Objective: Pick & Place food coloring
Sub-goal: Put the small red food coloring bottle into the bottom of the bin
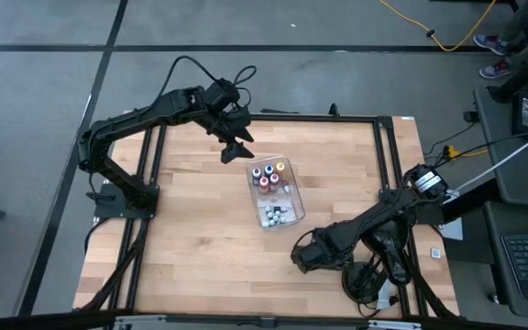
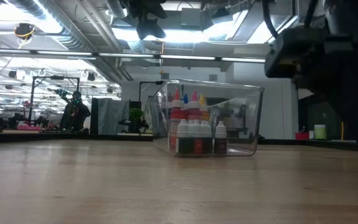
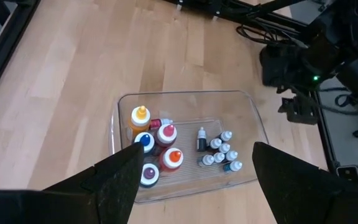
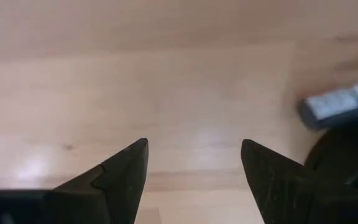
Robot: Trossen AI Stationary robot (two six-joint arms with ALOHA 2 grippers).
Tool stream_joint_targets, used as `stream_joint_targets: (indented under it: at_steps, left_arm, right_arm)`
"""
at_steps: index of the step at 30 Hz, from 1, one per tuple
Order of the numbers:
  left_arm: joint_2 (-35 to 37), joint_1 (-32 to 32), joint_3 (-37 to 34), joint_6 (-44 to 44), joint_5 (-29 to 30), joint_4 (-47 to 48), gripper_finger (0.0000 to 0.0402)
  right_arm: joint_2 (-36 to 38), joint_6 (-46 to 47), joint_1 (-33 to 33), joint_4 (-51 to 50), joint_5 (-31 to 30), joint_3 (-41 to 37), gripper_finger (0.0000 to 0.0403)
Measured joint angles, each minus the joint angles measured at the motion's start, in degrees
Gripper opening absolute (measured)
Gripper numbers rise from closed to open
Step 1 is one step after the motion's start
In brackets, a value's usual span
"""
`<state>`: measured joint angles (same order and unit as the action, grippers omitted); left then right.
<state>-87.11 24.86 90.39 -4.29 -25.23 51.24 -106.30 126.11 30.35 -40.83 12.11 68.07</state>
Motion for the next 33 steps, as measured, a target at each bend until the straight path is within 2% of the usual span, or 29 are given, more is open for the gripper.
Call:
stream_joint_targets:
  at_steps: [5, 9, 11, 18, 21, 24, 28, 33]
  left_arm:
    - [0.00, 0.00, 0.00, 2.05, 0.02, 0.00, 0.0294]
    - [0.00, 0.00, 0.00, 2.45, 0.03, -0.09, 0.0294]
    - [0.00, 0.00, 0.00, 2.55, 0.02, -0.03, 0.0294]
    - [0.00, 0.00, 0.00, 2.22, 0.02, 0.04, 0.0294]
    - [0.00, 0.00, 0.00, 3.65, 0.02, 0.07, 0.0294]
    - [0.00, 0.00, 0.00, 6.06, 0.05, 0.07, 0.0294]
    - [0.00, 0.00, 0.00, 10.93, 0.94, 0.05, 0.0294]
    - [0.00, -0.48, 0.00, 15.56, 3.69, 0.04, 0.0294]
  right_arm:
    - [0.00, 7.59, 0.13, -2.67, -1.25, 0.00, 0.0259]
    - [-0.03, 4.34, 0.08, -5.21, -2.10, -0.02, 0.0259]
    - [-0.11, -2.58, 0.07, -6.04, -2.36, -0.02, 0.0259]
    - [-0.13, -38.60, 0.08, -15.22, -2.24, -0.09, 0.0259]
    - [-0.15, -57.22, 0.08, -16.13, -2.11, -0.09, 0.0259]
    - [-0.17, -72.07, 0.25, -16.37, -2.14, -0.09, 0.0259]
    - [-0.20, -84.74, 1.18, -17.61, -1.95, -0.09, 0.0259]
    - [-0.20, -94.03, 3.33, -18.32, -1.52, -0.09, 0.0259]
